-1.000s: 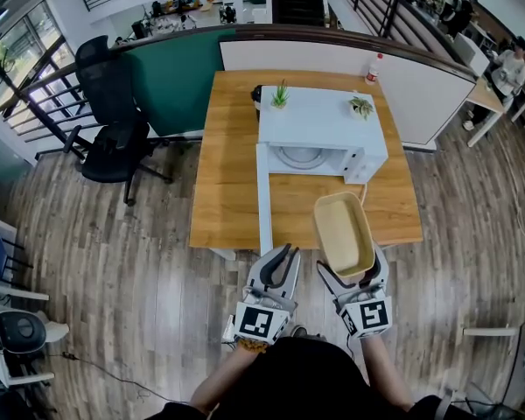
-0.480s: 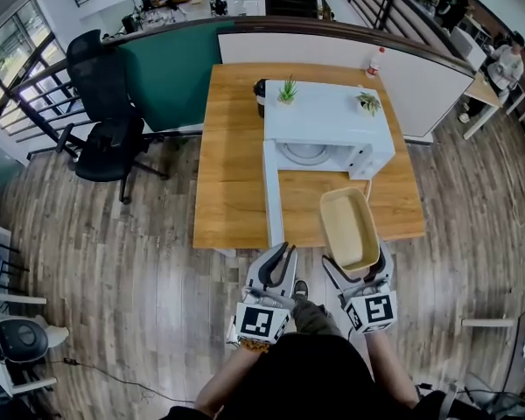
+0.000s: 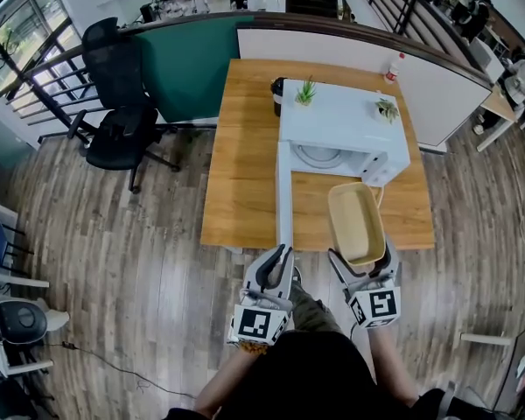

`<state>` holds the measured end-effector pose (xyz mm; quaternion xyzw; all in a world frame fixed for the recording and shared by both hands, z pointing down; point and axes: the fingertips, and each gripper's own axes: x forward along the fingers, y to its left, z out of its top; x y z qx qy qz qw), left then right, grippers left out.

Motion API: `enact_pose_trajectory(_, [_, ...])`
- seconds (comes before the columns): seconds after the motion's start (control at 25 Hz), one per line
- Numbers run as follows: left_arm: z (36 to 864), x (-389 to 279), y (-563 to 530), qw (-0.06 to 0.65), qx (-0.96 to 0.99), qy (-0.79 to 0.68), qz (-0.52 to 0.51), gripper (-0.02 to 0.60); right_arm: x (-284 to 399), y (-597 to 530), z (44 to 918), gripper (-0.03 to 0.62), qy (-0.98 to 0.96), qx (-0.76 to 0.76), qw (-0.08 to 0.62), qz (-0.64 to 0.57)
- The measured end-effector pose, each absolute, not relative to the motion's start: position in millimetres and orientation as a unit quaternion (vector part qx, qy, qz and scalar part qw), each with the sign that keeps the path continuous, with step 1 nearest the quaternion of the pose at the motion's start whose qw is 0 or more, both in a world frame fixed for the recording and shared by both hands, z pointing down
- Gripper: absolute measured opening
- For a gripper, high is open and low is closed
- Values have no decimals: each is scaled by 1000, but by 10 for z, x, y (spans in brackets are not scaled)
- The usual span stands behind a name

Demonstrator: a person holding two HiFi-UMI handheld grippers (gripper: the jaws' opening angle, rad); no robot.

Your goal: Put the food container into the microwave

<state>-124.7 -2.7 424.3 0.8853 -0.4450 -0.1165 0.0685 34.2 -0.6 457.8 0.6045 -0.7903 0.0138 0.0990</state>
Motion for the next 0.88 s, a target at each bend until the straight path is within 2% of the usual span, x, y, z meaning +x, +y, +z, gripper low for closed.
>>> enact_pose_trajectory(0.88, [4119,-606,-815,30,896,-439,-57,61,1010,-969,4650,532,-783,619,58,21])
